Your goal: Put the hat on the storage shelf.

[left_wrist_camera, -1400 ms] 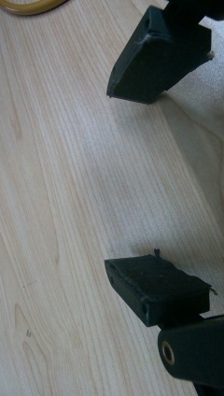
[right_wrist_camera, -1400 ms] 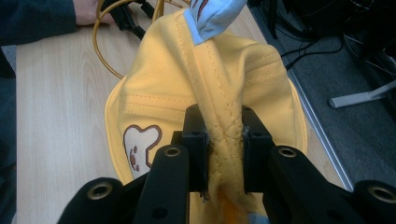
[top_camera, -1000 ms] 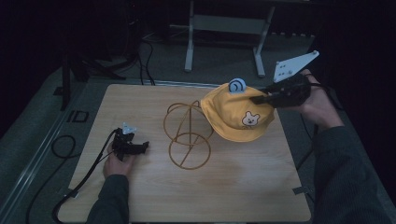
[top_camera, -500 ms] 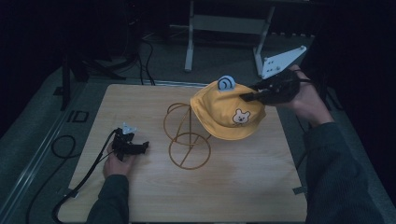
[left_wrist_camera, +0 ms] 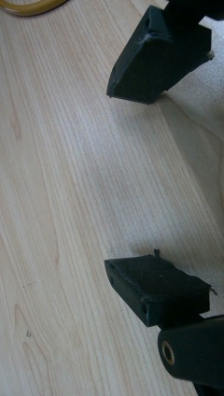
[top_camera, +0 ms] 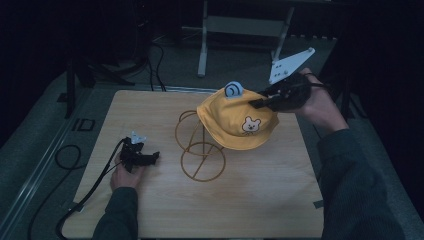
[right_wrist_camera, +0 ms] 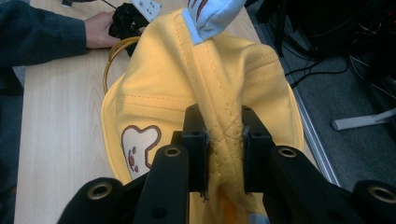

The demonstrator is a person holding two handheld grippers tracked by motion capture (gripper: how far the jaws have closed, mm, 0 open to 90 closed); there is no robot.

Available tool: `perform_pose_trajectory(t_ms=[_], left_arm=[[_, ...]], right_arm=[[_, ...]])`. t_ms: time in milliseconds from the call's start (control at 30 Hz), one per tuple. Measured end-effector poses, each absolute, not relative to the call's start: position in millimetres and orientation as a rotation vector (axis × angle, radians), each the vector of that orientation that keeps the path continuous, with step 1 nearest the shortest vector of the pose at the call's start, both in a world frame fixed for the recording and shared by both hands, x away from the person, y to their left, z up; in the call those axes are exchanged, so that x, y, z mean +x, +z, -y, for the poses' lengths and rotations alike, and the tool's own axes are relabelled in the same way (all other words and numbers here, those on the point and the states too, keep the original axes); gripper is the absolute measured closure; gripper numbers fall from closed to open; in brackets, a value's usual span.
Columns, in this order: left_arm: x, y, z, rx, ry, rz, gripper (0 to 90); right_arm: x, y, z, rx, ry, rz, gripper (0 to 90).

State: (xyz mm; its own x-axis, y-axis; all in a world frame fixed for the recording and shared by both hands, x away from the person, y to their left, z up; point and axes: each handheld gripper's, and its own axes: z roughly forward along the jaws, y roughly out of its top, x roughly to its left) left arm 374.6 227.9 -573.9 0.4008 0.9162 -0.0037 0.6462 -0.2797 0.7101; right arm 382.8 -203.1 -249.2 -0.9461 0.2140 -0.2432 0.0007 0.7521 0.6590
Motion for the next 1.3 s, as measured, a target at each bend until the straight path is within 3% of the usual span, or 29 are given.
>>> perform_pose_trajectory(t_ms=[1300], left_arm=[[374.5,-573.9,-227.9,2.026,0.548,-1.326,15.2]], right_arm=[[385.8,-243.3,156.0,0.105,0.950,-2.683,76.1]])
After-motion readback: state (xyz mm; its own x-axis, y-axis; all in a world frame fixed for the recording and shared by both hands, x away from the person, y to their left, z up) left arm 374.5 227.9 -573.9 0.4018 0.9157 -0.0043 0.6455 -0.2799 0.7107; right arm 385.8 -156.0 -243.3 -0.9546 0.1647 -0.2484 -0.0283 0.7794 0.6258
